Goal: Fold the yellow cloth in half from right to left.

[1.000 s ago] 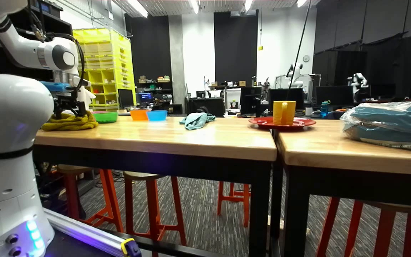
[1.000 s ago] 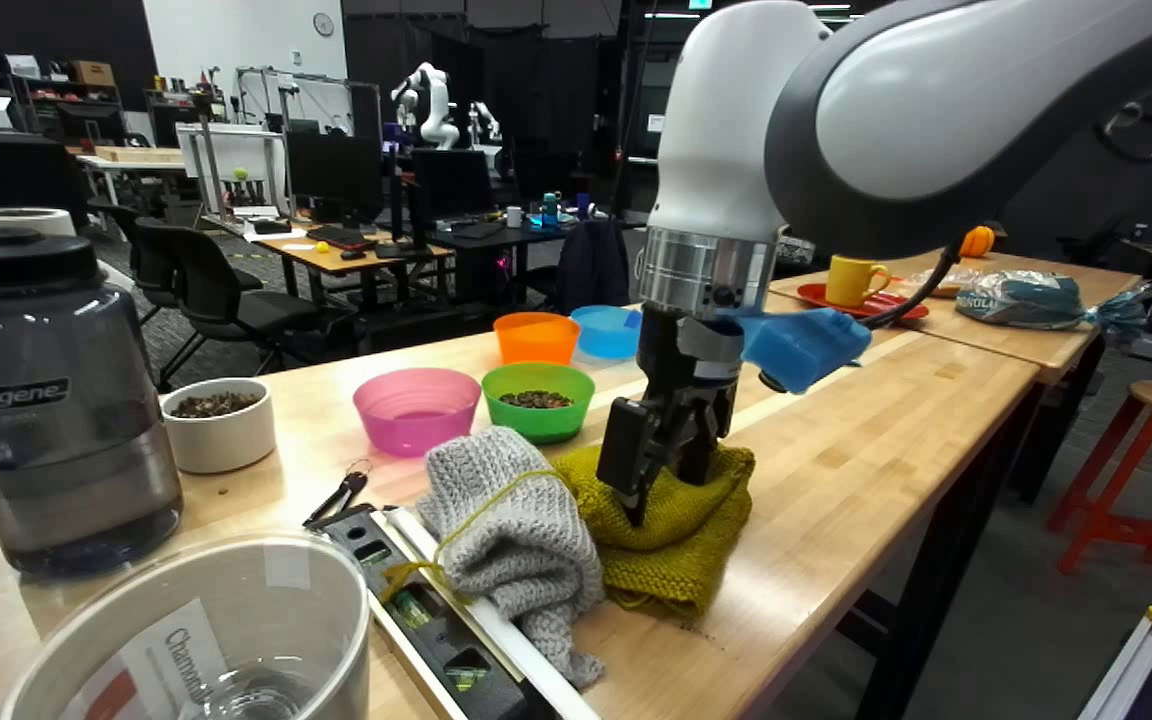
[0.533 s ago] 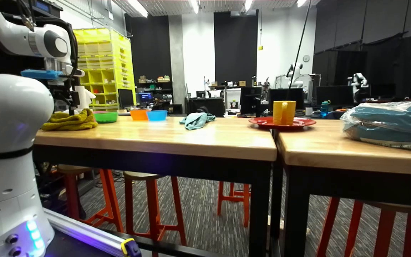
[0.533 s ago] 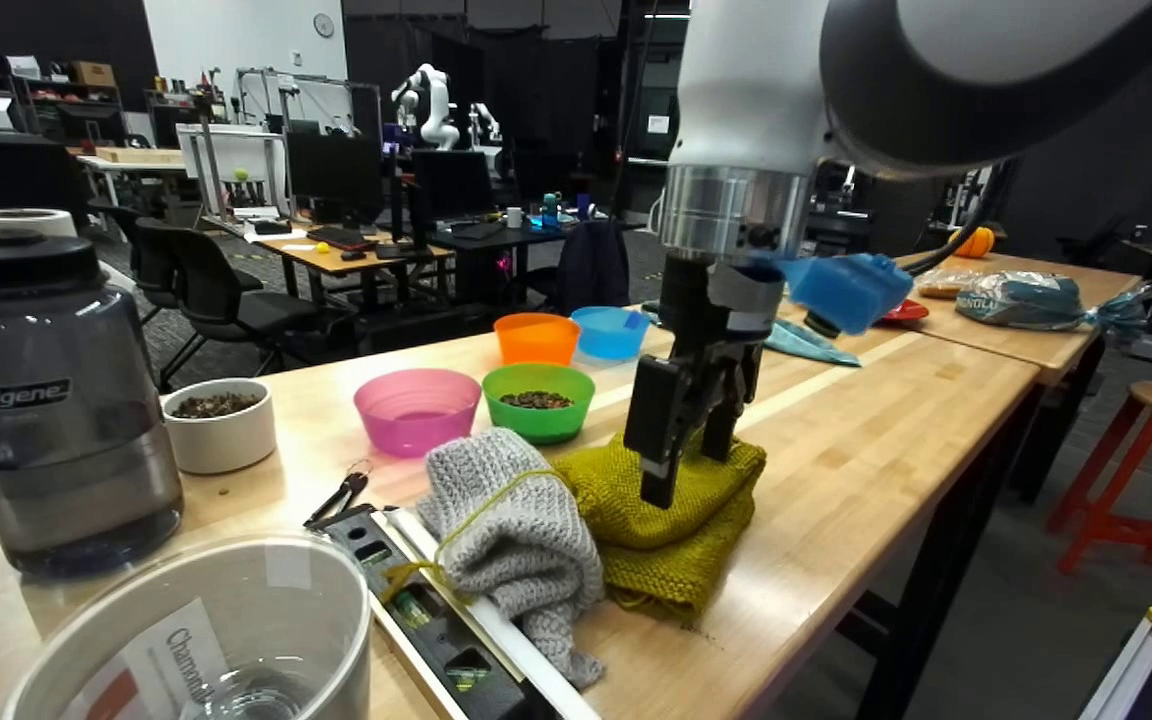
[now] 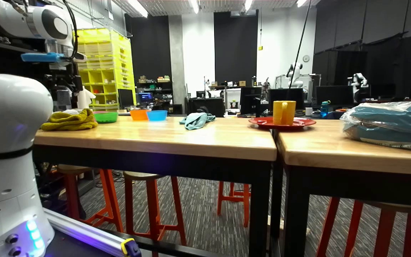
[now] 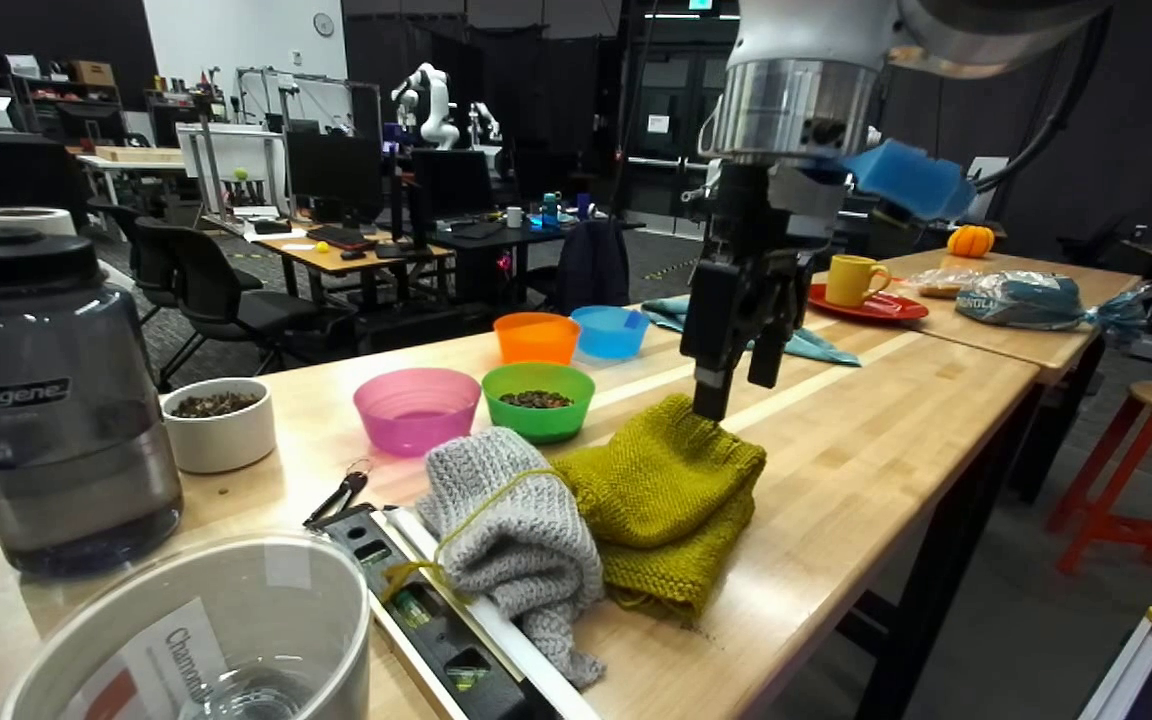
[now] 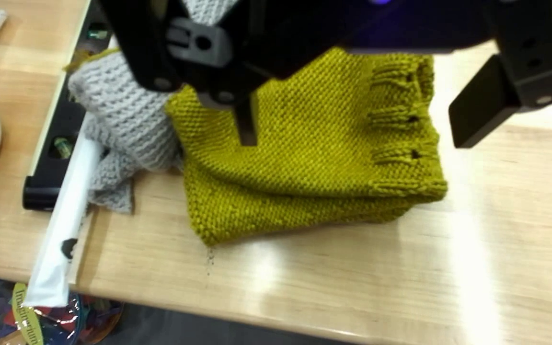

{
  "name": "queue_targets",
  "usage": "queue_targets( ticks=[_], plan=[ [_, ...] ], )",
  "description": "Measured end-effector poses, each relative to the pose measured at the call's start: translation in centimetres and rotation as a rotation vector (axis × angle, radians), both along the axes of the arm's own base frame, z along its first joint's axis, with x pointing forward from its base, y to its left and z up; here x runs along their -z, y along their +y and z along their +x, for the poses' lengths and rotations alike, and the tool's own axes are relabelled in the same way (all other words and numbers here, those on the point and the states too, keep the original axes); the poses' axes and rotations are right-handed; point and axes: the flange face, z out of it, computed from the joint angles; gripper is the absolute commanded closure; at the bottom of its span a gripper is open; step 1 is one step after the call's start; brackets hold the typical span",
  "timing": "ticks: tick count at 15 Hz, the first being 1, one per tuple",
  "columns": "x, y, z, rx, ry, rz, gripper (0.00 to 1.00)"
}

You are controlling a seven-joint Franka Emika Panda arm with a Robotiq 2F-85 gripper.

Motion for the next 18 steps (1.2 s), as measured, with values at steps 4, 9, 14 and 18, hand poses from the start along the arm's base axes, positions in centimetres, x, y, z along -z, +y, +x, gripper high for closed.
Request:
queue_targets(
  ticks=[4,9,14,18],
  plan=[
    [-1.7,-3.7,1.1,0.051,-0.001,-0.013,0.00],
    [-3.0,-8.4,2.2,0.151,0.015,-0.010,0.00],
    [-4.0,-11.7,2.4,0.212,0.027,-0.004,0.00],
    [-4.7,-13.7,2.1,0.241,0.027,-0.016,0.00]
  ],
)
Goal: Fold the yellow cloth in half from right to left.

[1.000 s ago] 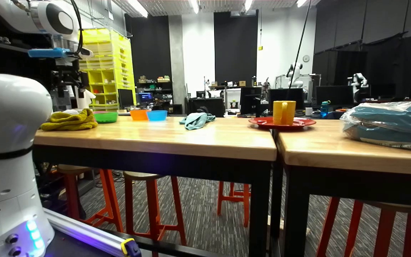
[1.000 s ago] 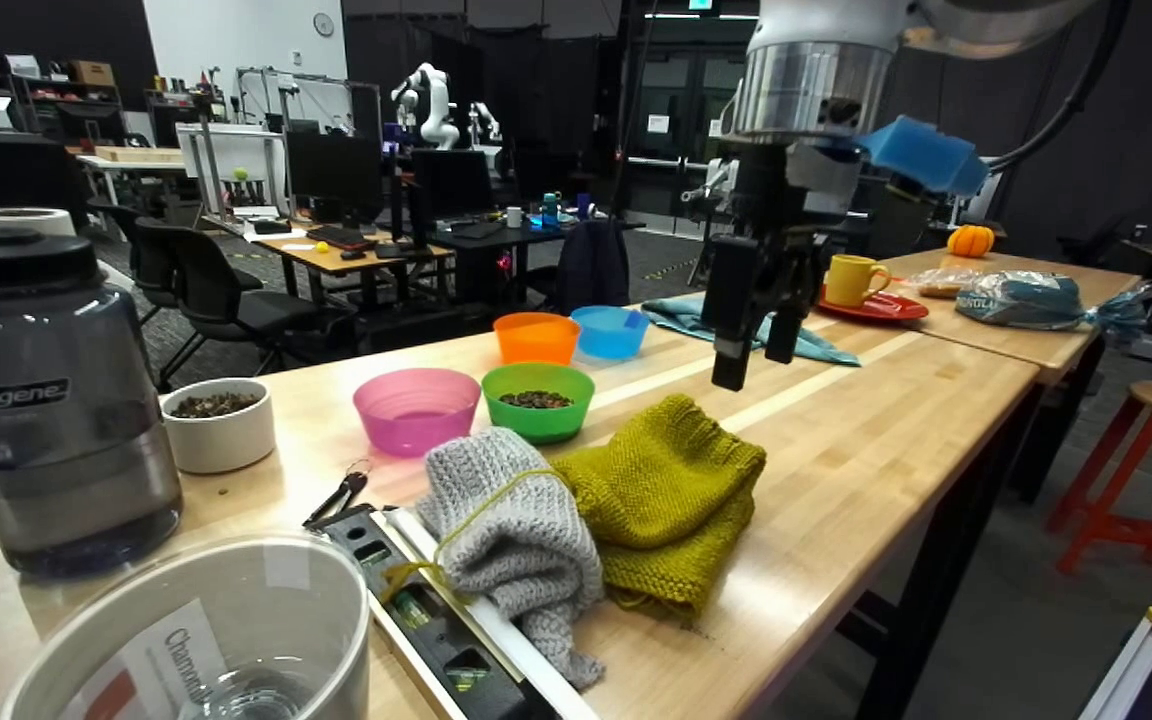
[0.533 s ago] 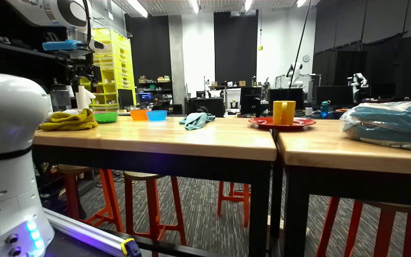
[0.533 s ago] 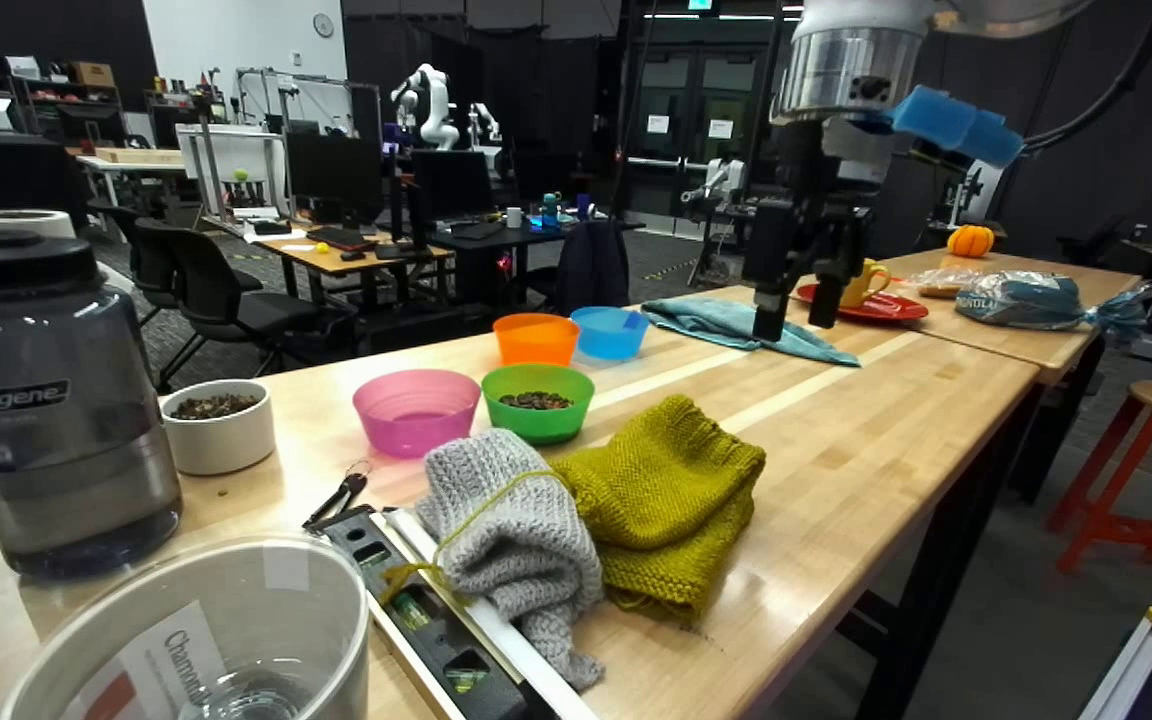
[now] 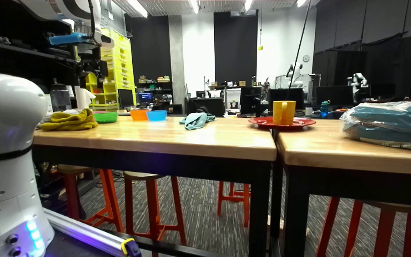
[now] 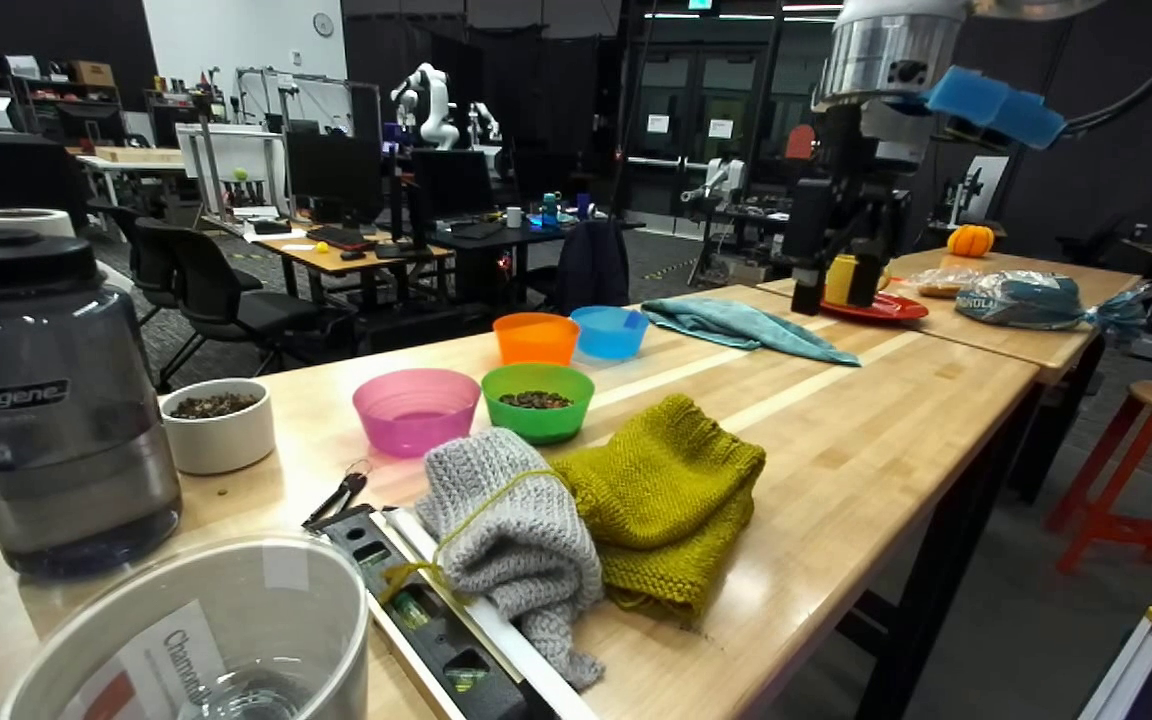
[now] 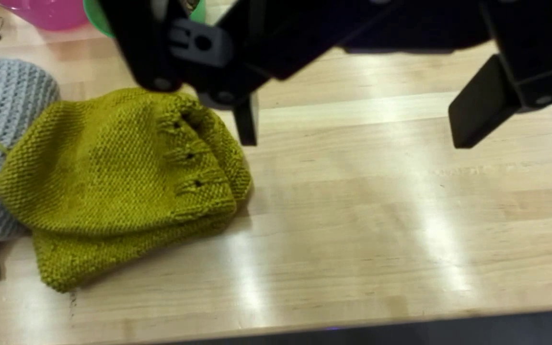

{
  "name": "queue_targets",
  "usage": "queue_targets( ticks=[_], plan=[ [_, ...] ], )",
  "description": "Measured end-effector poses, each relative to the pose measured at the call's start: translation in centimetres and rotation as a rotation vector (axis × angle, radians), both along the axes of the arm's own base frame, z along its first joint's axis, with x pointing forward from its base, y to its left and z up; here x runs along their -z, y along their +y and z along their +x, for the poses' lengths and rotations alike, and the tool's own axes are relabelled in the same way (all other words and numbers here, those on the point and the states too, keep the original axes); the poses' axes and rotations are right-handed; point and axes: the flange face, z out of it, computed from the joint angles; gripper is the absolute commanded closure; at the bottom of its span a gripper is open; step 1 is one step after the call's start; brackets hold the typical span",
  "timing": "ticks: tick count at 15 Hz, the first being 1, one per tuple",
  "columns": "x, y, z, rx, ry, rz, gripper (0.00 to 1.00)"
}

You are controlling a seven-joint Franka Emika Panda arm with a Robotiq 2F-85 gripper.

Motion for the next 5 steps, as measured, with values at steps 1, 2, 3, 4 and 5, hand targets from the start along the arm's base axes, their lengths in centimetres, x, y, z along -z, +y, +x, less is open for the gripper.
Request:
queue_targets(
  ticks=[1,2,3,4,5],
  plan=[
    [-0.2,-0.4,-0.1,0.006,-0.001,-0.004,0.00],
    [-0.3,-0.9,-0.3,0.010,-0.002,-0.008,0.00],
    [-0.5,-1.2,-0.4,0.012,-0.004,-0.011,0.00],
    [-0.6,-1.6,-0.6,0.010,-0.008,-0.013,0.00],
    [-0.7,-1.9,-0.8,0.009,-0.011,-0.014,0.00]
  ],
)
